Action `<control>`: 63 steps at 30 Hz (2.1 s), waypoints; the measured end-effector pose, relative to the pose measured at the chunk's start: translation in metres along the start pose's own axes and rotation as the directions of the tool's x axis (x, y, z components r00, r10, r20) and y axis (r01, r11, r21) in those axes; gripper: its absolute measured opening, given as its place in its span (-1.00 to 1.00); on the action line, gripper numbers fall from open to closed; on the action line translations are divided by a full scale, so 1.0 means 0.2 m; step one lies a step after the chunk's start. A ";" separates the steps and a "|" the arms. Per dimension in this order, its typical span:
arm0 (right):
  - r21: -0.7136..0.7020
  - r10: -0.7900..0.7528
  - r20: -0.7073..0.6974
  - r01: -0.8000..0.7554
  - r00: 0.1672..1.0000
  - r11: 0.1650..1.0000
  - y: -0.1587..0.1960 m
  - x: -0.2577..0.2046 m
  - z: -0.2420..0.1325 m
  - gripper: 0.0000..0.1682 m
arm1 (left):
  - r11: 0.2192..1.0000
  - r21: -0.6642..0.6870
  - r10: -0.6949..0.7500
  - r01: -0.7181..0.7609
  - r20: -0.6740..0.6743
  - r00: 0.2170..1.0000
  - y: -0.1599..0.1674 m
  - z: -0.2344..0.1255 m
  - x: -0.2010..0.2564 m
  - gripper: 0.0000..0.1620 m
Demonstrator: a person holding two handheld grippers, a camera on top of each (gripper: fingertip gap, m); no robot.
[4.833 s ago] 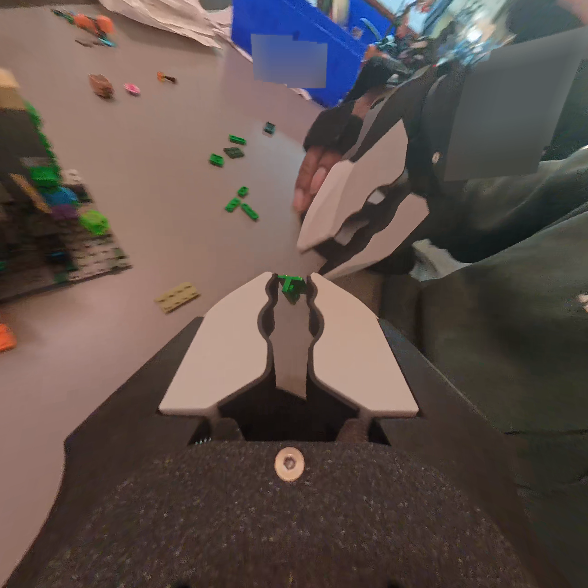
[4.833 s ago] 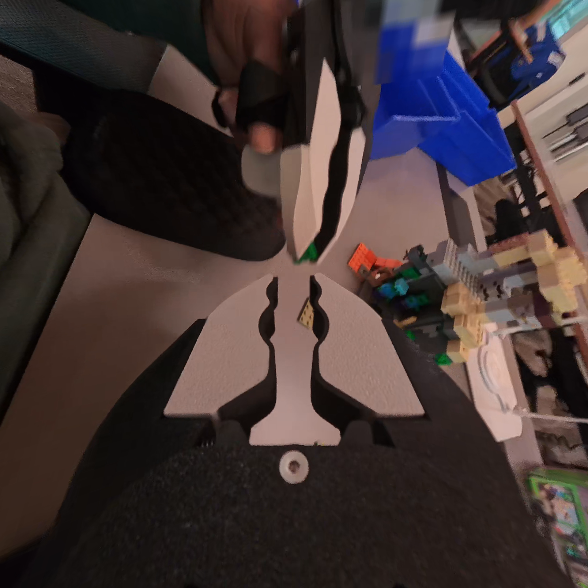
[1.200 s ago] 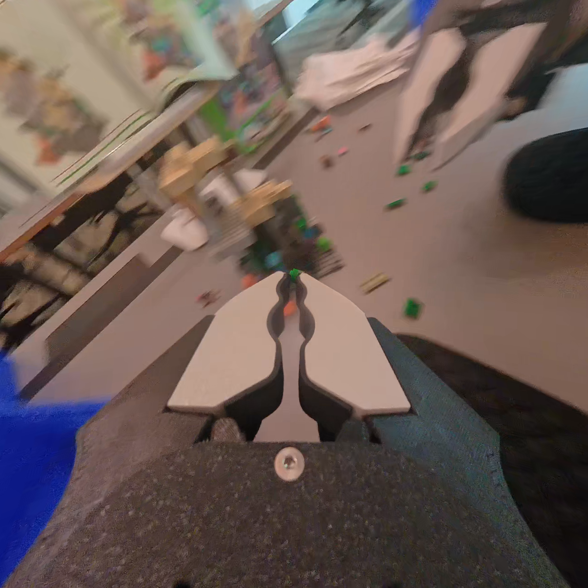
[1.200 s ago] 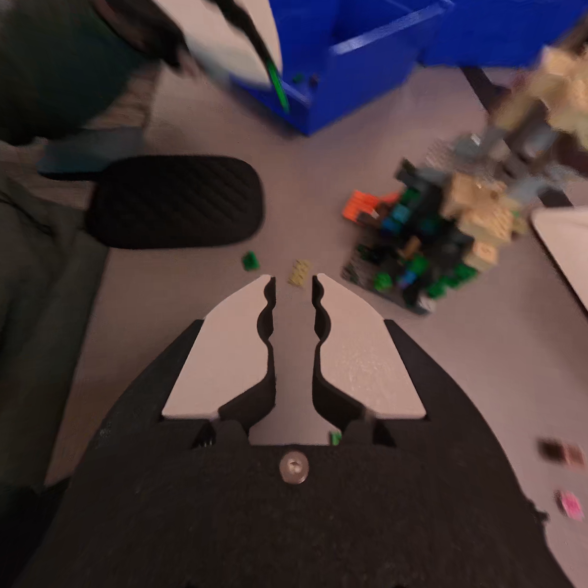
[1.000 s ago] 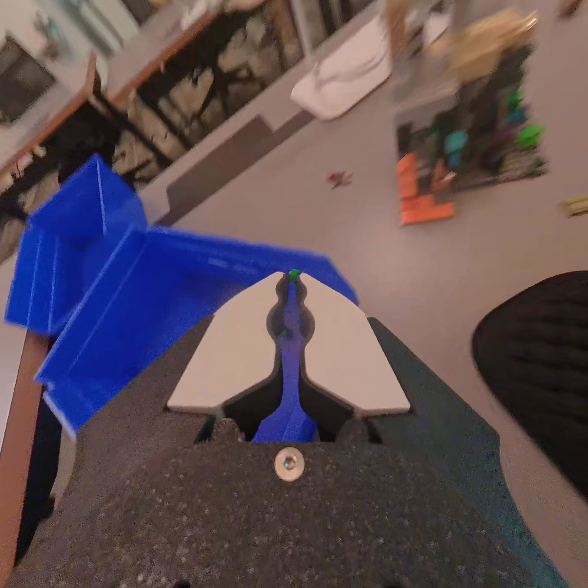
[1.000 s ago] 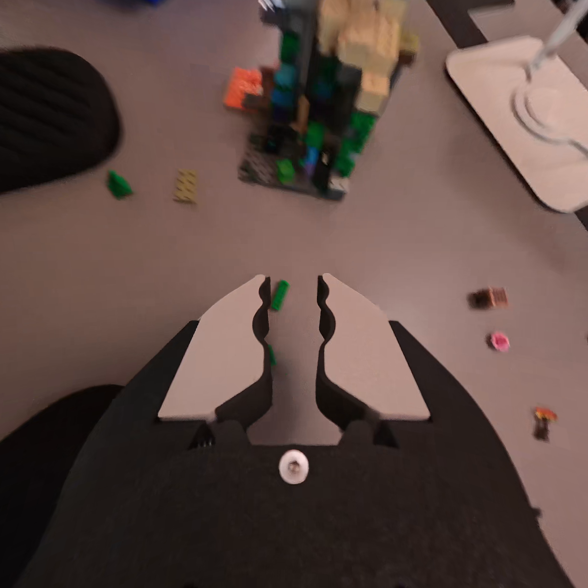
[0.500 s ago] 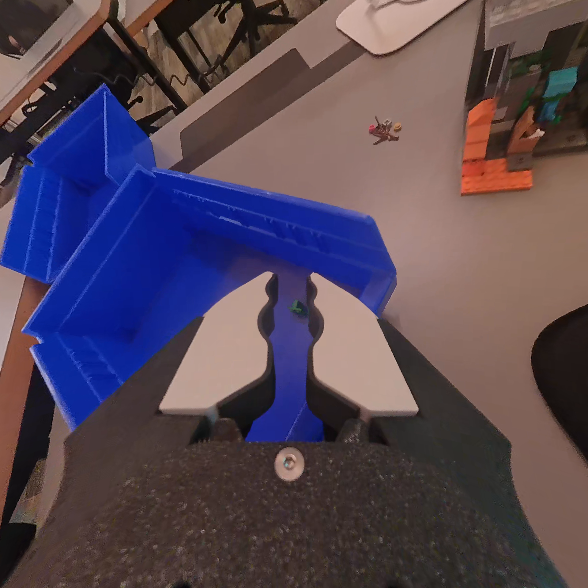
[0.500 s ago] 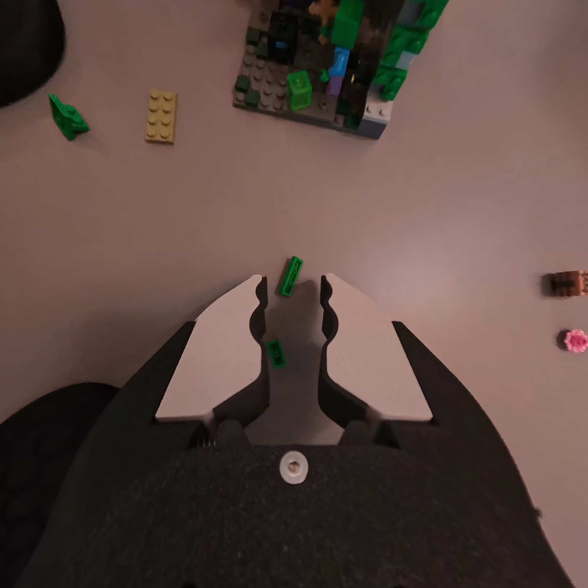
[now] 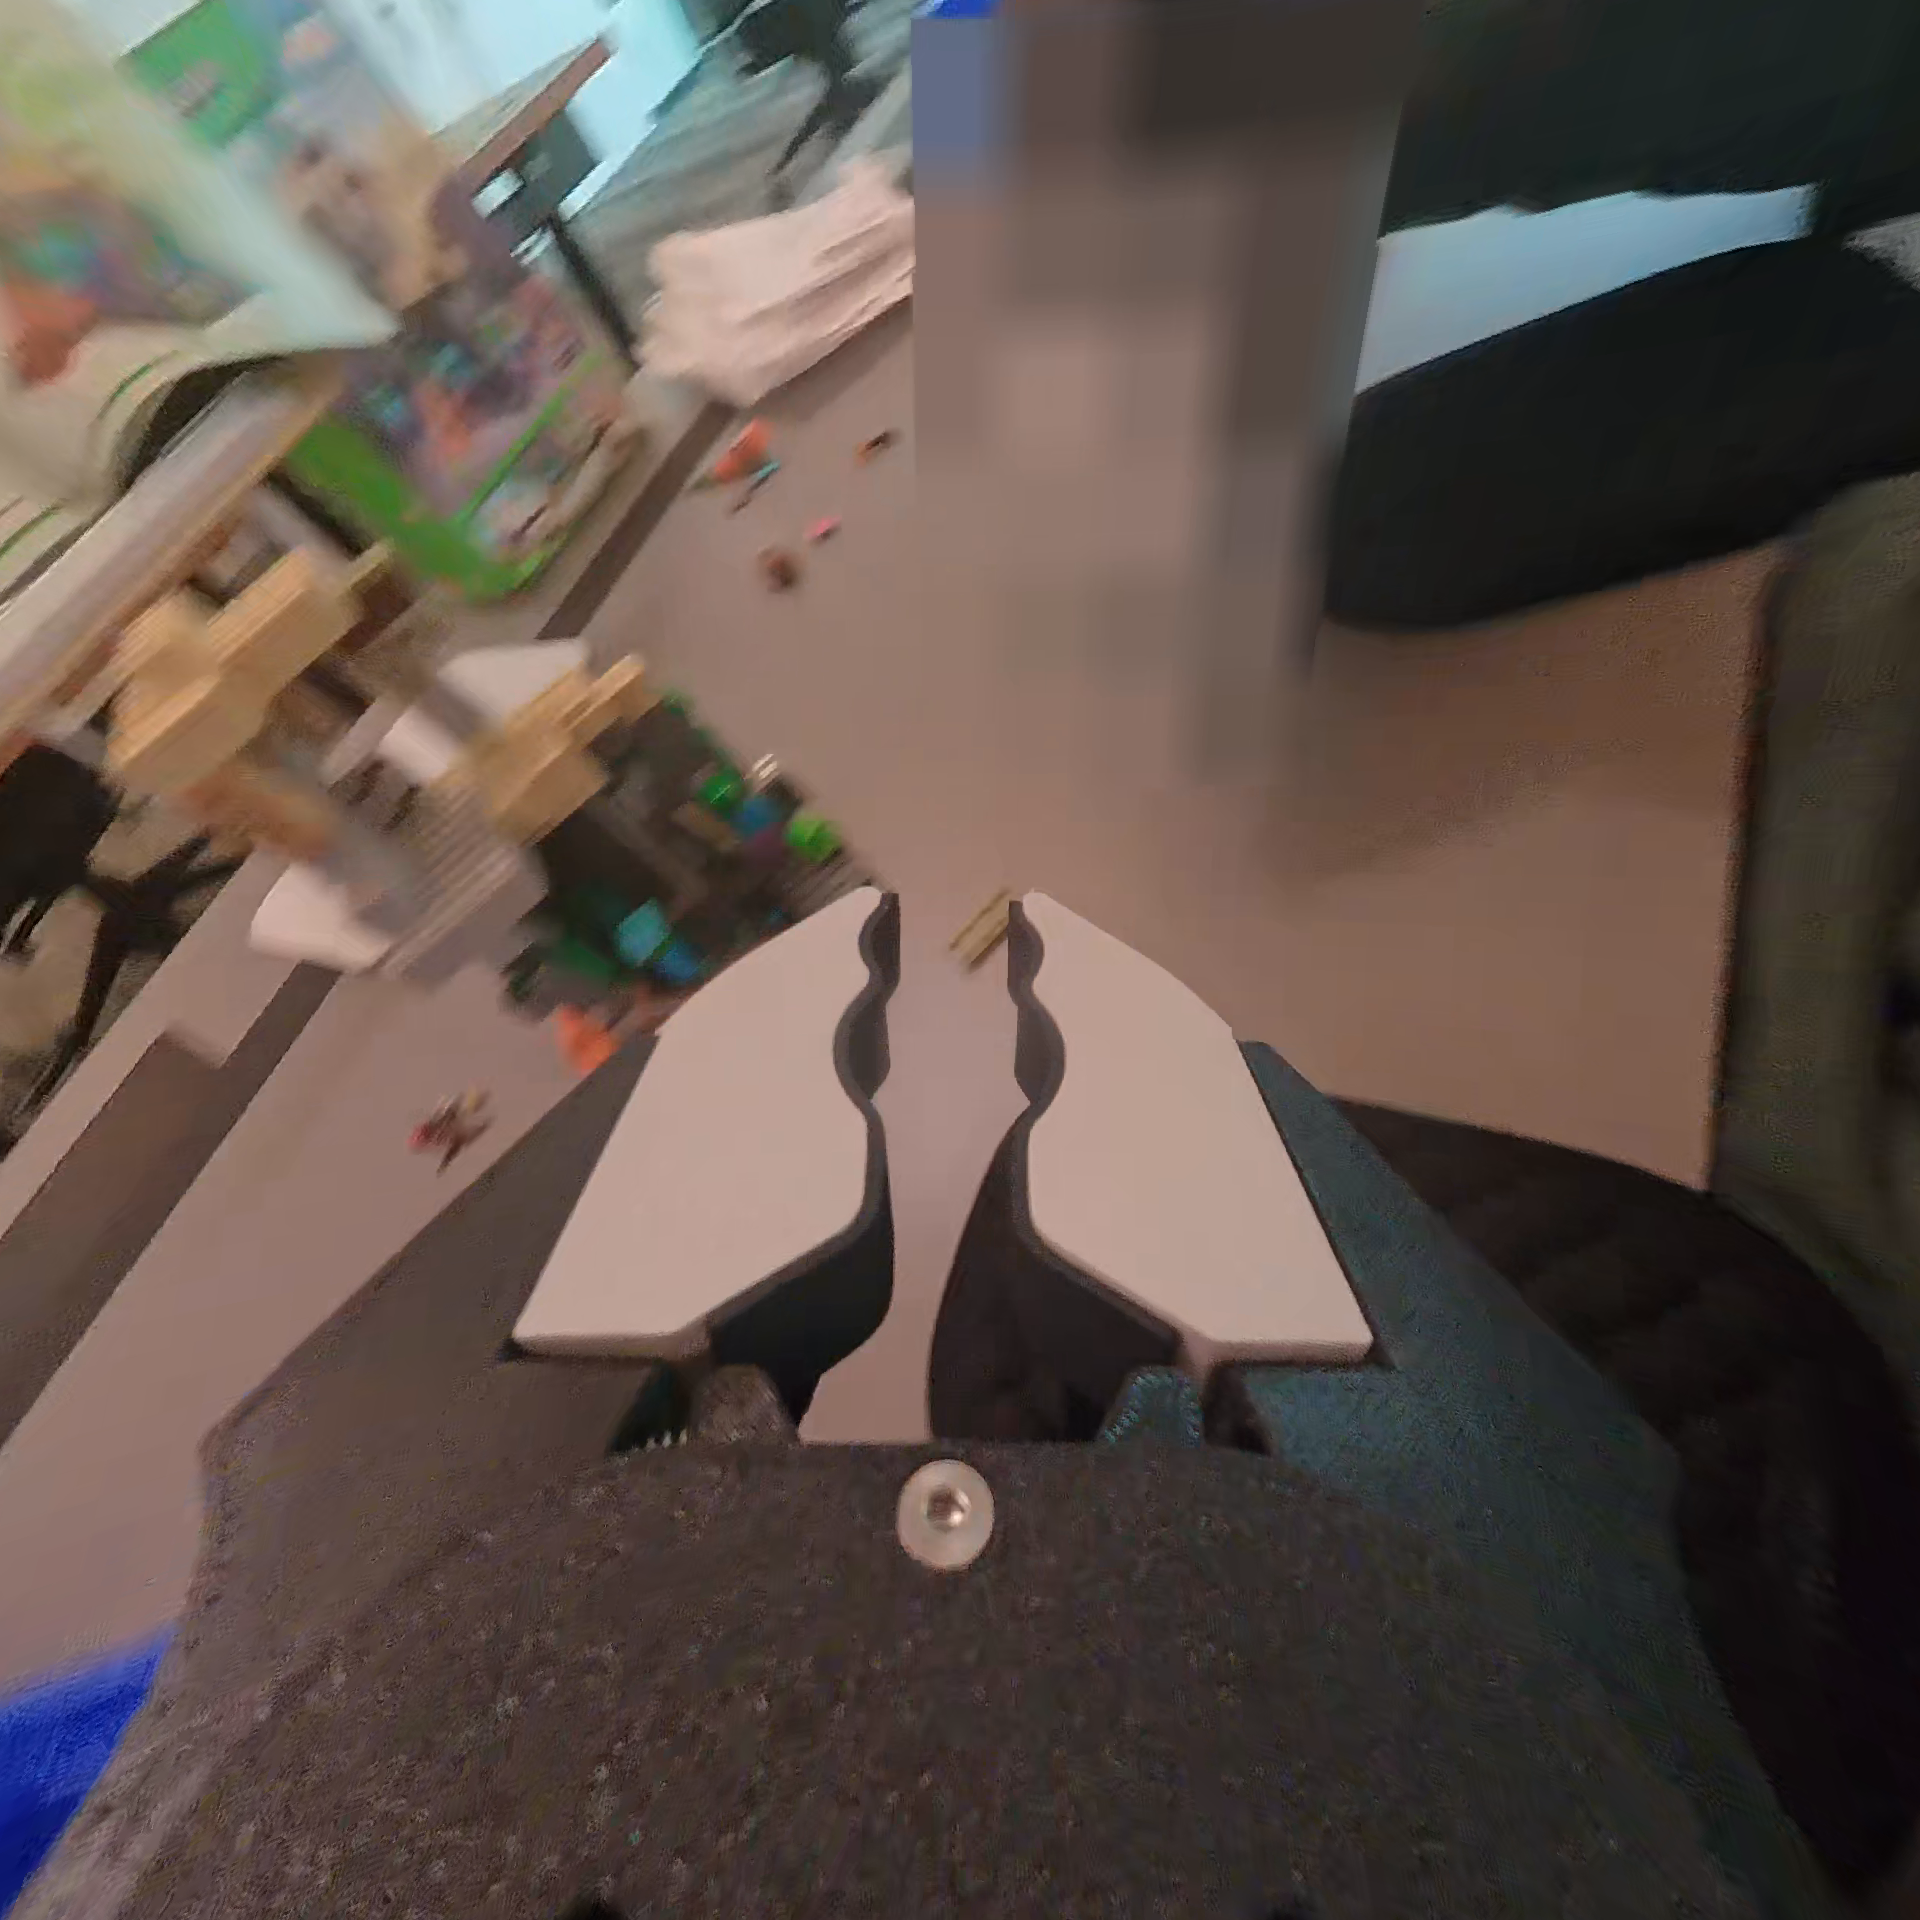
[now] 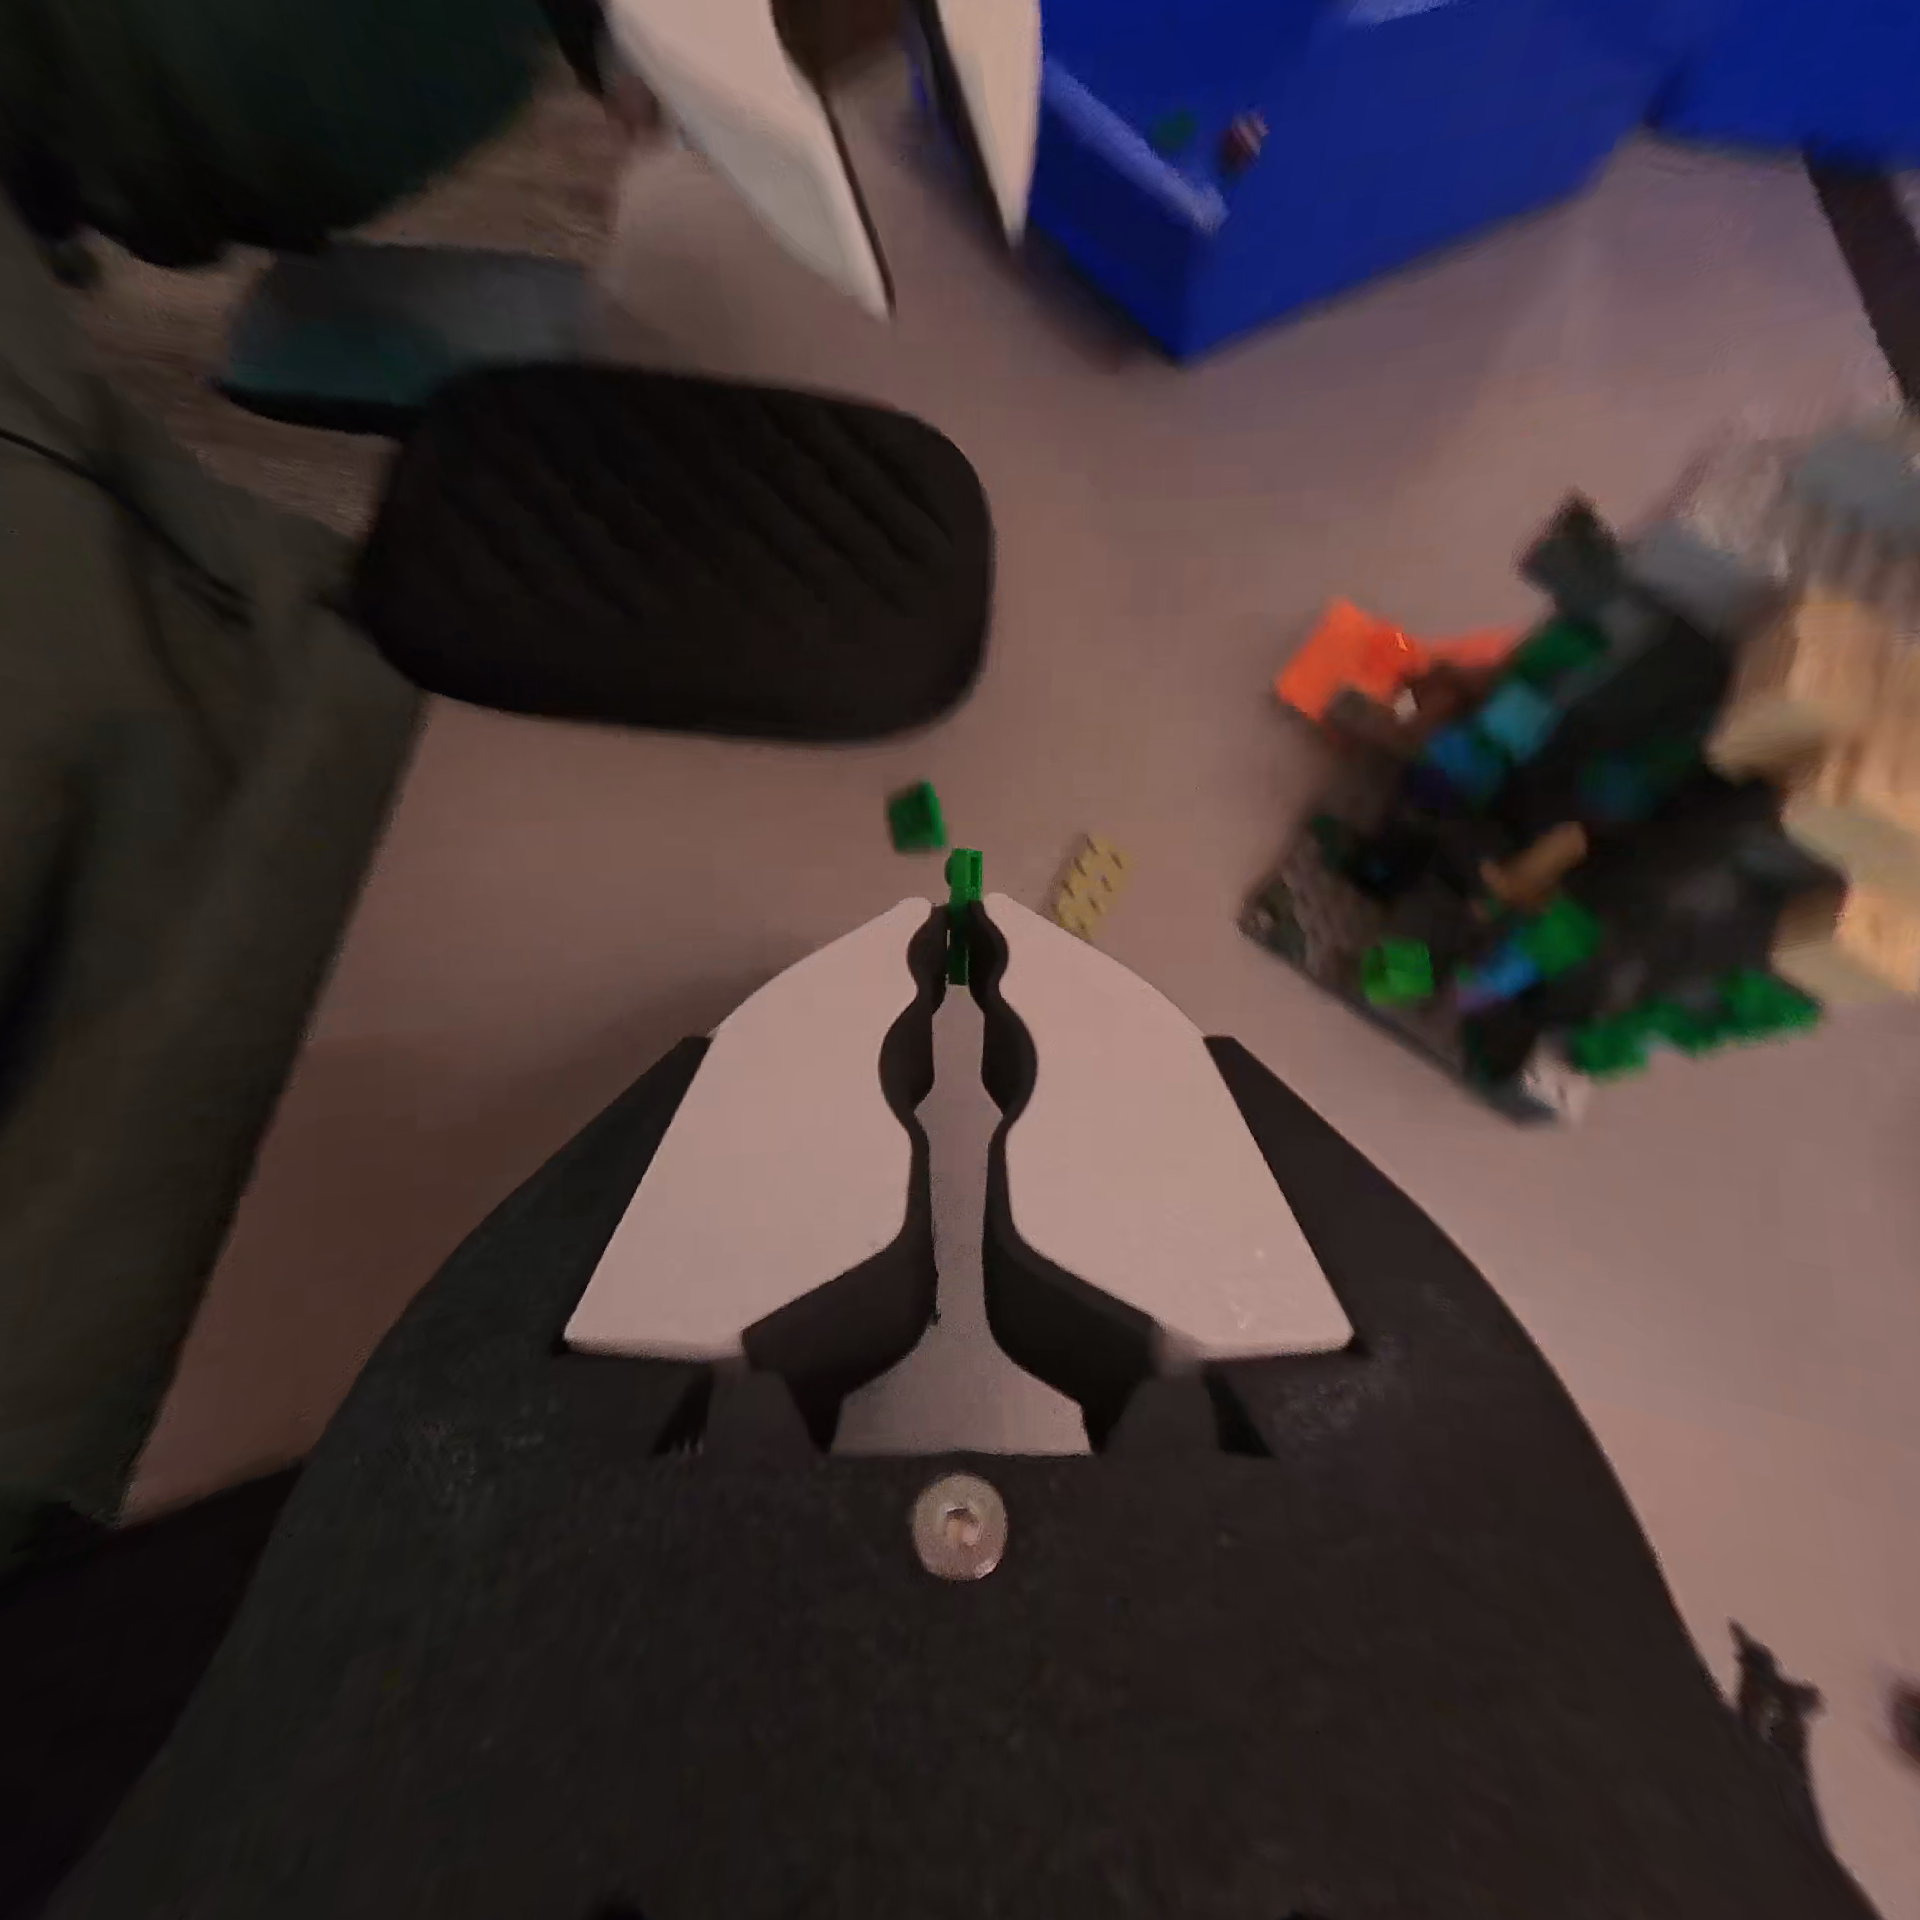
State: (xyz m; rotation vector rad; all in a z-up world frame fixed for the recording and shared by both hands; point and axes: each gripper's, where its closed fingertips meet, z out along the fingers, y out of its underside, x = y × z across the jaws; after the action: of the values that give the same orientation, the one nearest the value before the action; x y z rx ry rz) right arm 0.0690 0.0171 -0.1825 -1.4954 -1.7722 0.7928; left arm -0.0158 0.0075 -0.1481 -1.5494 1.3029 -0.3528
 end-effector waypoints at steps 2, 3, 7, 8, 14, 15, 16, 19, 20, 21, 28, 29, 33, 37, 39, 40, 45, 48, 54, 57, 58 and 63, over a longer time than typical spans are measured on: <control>0.038 -0.058 0.037 0.057 0.998 0.998 -0.09 -0.08 0.02 -0.96 | 0.998 0.034 0.063 -0.061 -0.087 0.994 -0.06 0.07 0.12 -0.76; 0.043 -0.081 0.048 0.079 0.996 0.996 -0.12 -0.12 0.03 -0.96 | 0.996 0.041 0.087 -0.083 -0.115 0.990 -0.08 0.10 0.16 -0.75; 0.054 -0.135 0.079 0.131 0.988 0.990 -0.19 -0.21 0.06 -0.96 | 0.988 0.061 0.151 -0.142 -0.186 0.971 -0.13 0.17 0.28 -0.83; 0.060 -0.139 0.084 0.134 0.987 0.989 -0.19 -0.22 0.06 -0.96 | 0.986 0.059 0.165 -0.156 -0.195 0.967 -0.13 0.17 0.30 -0.90; 0.046 -0.110 0.024 0.109 0.994 0.993 -0.16 -0.16 0.03 -0.94 | 0.990 0.012 0.140 -0.139 -0.143 0.980 -0.10 0.13 0.24 -0.94; 0.027 -0.100 0.003 0.099 0.995 0.995 -0.14 -0.13 0.01 -0.93 | 0.992 -0.008 0.128 -0.129 -0.105 0.986 -0.08 0.11 0.19 -0.94; 0.009 -0.081 -0.018 0.081 0.997 0.997 -0.10 -0.10 -0.01 -0.91 | 0.994 -0.032 0.103 -0.105 -0.063 0.993 -0.06 0.07 0.14 -0.94; -0.123 -0.065 -0.134 0.048 0.989 0.991 0.09 0.03 -0.10 -0.86 | 0.990 -0.137 0.055 -0.038 0.124 0.991 0.06 -0.06 -0.09 -0.94; -0.171 -0.053 -0.169 0.024 0.984 0.985 0.17 0.07 -0.13 -0.85 | 0.984 -0.175 0.042 -0.008 0.193 0.980 0.11 -0.13 -0.17 -0.94; -0.219 -0.035 -0.198 -0.010 0.980 0.976 0.26 0.10 -0.17 -0.83 | 0.978 -0.205 0.027 0.027 0.256 0.966 0.16 -0.19 -0.25 -0.94; -0.316 0.128 -0.303 -0.226 0.945 0.922 0.67 0.21 -0.35 -0.80 | 0.873 -0.381 -0.044 0.303 0.557 0.829 0.54 -0.57 -0.63 -0.94; -0.305 0.144 -0.331 -0.250 0.933 0.919 0.68 0.25 -0.37 -0.80 | 0.857 -0.392 -0.045 0.334 0.590 0.806 0.59 -0.60 -0.67 -0.94; -0.273 0.199 -0.319 -0.291 0.927 0.917 0.71 0.29 -0.38 -0.74 | 0.787 -0.438 -0.053 0.434 0.652 0.756 0.75 -0.65 -0.73 -0.94; -0.295 0.219 -0.221 -0.280 0.950 0.914 0.70 0.25 -0.31 -0.70 | 0.778 -0.434 -0.079 0.453 0.648 0.757 0.78 -0.62 -0.72 -0.91; -0.330 0.208 -0.205 -0.267 0.956 0.905 0.72 0.24 -0.27 -0.71 | 0.781 -0.434 -0.077 0.449 0.647 0.759 0.78 -0.61 -0.72 -0.89; -0.343 0.204 -0.197 -0.263 0.959 0.902 0.72 0.24 -0.26 -0.76 | 0.783 -0.434 -0.075 0.446 0.646 0.760 0.78 -0.61 -0.71 -0.89; -0.333 0.213 -0.158 -0.255 0.964 0.908 0.69 0.22 -0.24 -0.91 | 0.794 -0.426 -0.076 0.434 0.639 0.766 0.75 -0.60 -0.70 -0.86; -0.260 0.213 -0.138 -0.243 0.967 0.934 0.60 0.21 -0.23 -0.92 | 0.843 -0.367 -0.112 0.394 0.596 0.795 0.66 -0.55 -0.66 -0.87; -0.030 0.124 -0.015 -0.124 0.992 0.992 0.23 0.07 -0.17 -0.92 | 0.952 -0.260 -0.047 0.160 0.391 0.919 0.35 -0.30 -0.43 -0.85; 0.075 0.111 0.073 -0.116 0.991 0.990 0.05 -0.02 -0.12 -0.92 | 0.982 -0.188 0.073 -0.020 0.280 0.957 0.17 -0.16 -0.27 -0.83; 0.102 0.107 0.104 -0.117 0.989 0.988 0.00 -0.05 -0.11 -0.92 | 0.982 -0.161 0.134 -0.095 0.251 0.959 0.11 -0.12 -0.22 -0.84; 0.200 0.121 0.260 -0.176 0.958 0.964 -0.18 -0.16 -0.03 -0.92 | 0.947 -0.028 0.322 -0.321 0.092 0.942 -0.12 0.04 0.07 -0.84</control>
State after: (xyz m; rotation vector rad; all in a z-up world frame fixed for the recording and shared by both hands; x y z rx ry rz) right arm 0.0572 -0.0194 -0.1534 -1.4422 -1.6905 1.2579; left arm 0.0091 -0.0033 -0.1372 -1.3178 1.4557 -0.0619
